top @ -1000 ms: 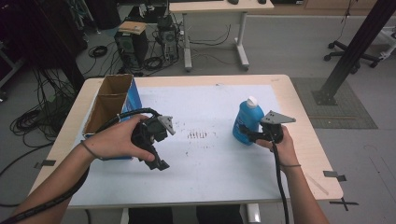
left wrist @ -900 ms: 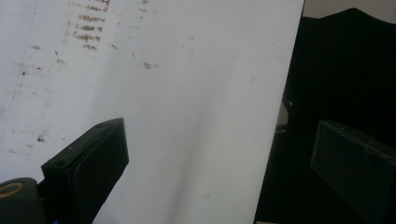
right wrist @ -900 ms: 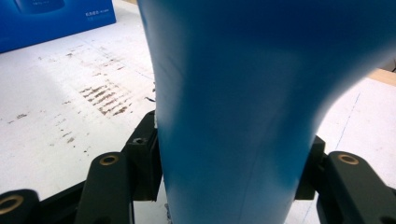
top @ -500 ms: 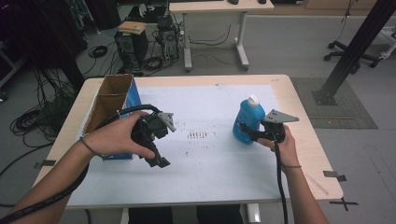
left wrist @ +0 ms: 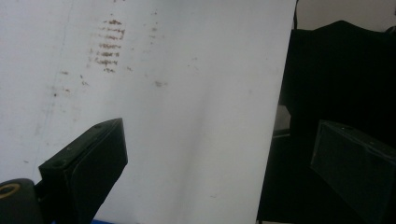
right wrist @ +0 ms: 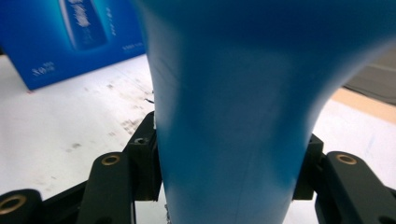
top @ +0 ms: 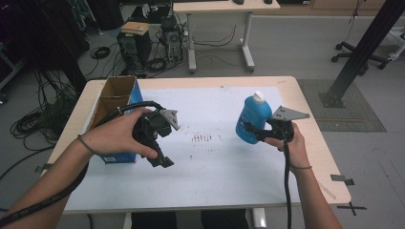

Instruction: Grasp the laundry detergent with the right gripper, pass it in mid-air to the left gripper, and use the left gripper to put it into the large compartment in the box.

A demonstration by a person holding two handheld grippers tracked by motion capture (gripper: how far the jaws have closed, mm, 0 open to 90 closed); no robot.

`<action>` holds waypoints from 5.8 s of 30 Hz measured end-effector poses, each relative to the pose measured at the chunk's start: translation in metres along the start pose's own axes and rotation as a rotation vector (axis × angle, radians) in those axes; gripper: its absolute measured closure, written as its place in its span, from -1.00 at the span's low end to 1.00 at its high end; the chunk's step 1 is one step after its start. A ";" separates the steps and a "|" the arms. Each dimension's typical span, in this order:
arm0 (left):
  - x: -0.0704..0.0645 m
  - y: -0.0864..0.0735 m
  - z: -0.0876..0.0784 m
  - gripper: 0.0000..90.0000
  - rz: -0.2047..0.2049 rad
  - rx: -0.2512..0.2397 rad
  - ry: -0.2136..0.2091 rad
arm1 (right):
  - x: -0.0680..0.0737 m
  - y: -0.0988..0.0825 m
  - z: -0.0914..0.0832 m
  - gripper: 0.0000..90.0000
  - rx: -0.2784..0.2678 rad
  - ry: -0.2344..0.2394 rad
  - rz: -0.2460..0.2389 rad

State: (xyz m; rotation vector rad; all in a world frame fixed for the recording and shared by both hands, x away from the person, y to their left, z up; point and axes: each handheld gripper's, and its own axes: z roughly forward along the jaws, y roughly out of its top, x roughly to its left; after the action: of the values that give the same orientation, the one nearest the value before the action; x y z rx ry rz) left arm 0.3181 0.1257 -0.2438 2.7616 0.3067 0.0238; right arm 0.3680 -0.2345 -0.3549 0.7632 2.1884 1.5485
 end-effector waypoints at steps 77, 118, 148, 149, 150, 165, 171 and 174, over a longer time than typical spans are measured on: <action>-0.023 0.058 -0.057 -0.91 0.219 -0.059 -0.087 | 0.123 0.085 0.029 -0.02 0.098 0.624 -0.292; -0.033 0.081 -0.049 -0.85 0.245 -0.055 -0.078 | 0.132 0.084 0.040 -0.02 0.127 0.645 -0.297; -0.036 0.084 -0.051 -0.34 0.241 -0.031 -0.073 | 0.132 0.085 0.041 -0.02 0.137 0.647 -0.298; -0.036 0.084 -0.051 -0.31 0.241 -0.031 -0.073 | 0.132 0.085 0.041 -0.02 0.137 0.647 -0.298; -0.036 0.084 -0.051 -0.31 0.241 -0.031 -0.073 | 0.133 0.085 0.041 -0.02 0.138 0.648 -0.299; -0.037 0.087 -0.052 -0.19 0.222 -0.017 -0.049 | 0.132 0.086 0.040 -0.02 0.140 0.647 -0.303; -0.037 0.087 -0.052 -0.17 0.218 -0.016 -0.041 | 0.131 0.086 0.040 -0.02 0.142 0.641 -0.303; -0.036 0.089 -0.052 -0.17 0.212 -0.023 -0.035 | 0.131 0.086 0.040 -0.02 0.143 0.642 -0.302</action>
State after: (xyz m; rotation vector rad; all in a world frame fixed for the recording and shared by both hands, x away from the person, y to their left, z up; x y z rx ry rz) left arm 0.2981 0.0554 -0.1630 2.7556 0.0043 0.0329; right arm 0.3061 -0.1031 -0.2850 -0.0677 2.7173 1.6377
